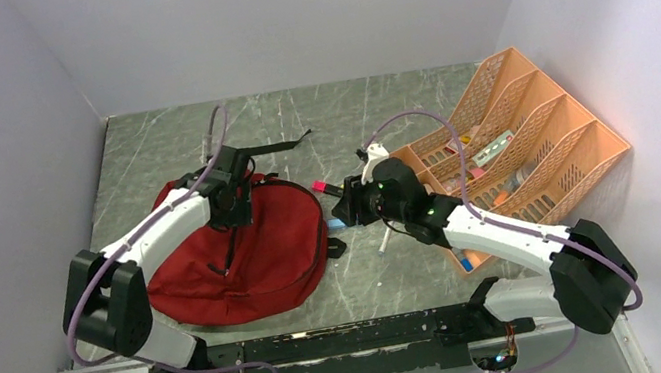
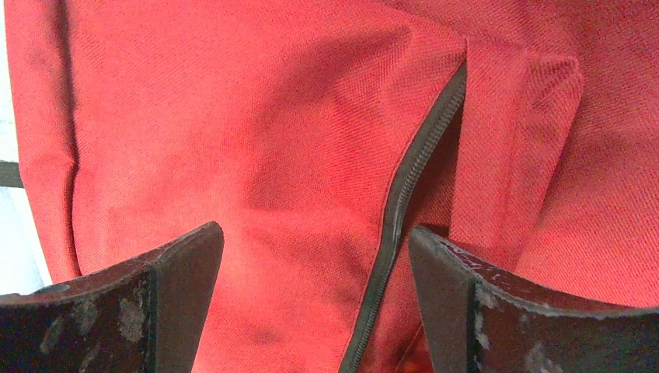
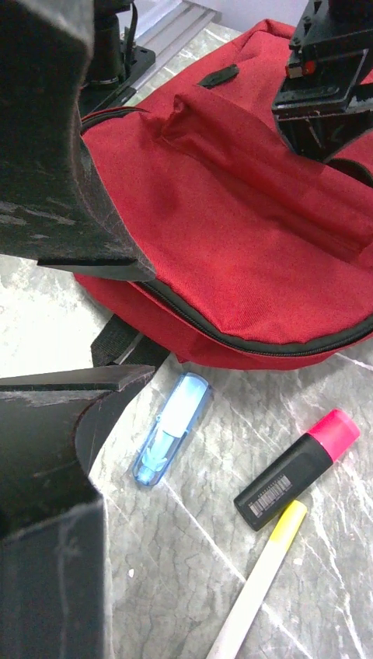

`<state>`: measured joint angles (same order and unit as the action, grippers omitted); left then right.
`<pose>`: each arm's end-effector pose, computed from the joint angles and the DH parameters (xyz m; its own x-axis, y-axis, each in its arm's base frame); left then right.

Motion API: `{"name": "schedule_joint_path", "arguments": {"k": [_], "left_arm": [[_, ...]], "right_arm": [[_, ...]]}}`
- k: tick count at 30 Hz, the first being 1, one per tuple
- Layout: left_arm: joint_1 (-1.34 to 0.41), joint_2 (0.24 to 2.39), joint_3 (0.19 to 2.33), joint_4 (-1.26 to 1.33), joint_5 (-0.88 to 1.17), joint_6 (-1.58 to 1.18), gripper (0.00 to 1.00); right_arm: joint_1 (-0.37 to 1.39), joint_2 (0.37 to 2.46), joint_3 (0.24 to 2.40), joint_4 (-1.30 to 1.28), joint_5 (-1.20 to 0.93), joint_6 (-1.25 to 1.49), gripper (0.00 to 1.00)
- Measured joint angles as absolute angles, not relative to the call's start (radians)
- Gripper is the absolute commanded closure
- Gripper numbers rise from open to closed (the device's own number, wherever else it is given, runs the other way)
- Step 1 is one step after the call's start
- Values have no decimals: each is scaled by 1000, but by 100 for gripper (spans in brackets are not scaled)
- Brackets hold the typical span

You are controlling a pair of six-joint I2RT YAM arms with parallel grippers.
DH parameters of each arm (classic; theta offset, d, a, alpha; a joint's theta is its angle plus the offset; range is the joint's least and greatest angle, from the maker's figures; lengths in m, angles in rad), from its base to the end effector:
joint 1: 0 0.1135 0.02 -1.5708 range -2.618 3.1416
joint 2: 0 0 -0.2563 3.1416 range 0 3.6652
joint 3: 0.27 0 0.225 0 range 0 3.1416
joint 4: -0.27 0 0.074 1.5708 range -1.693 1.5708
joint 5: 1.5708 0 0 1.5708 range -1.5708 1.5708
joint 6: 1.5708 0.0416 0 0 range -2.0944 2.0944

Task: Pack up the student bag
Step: Unzip the student bag at the center of the board.

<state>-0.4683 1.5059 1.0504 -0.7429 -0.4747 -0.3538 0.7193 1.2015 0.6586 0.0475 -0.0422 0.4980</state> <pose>0.2450 -0.1026 0.2244 -0.8674 0.0934 -0.4888 -0.0506 0.9606 0.2733 0.1838 0.1633 0.2369 -0.6420 0.0722 -0.7633 -0.4320 0.7884 0.4379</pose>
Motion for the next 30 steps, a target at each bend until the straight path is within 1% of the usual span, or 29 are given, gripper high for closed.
{"name": "schedule_joint_path", "arguments": {"k": [5,12,14,18,21,24,28,30], "left_arm": [[-479,1564,1089,-739,-494,-349,7],[-528,1655,1161,-751,-636,-348,18],[-534,1661,1161,-761,-676,-348,22],[-534,1660,1161,-784,-740,-352,26],[-534,1654,1161,-801,-760,-353,31],[-534,1635,1166,-820,-766,-355,38],[-534,1618,1193,-842,-776,-356,56],[-534,1610,1198,-844,-776,-354,59]], "right_arm": [[719,1209,658,47,-52,499,52],[719,1209,658,47,-56,498,52],[719,1209,658,47,-56,498,52],[719,1209,658,47,-56,498,52],[719,1217,658,47,-61,498,52],[720,1227,658,47,-67,498,52],[719,1227,658,47,-73,498,52],[719,1227,658,47,-75,498,52]]}}
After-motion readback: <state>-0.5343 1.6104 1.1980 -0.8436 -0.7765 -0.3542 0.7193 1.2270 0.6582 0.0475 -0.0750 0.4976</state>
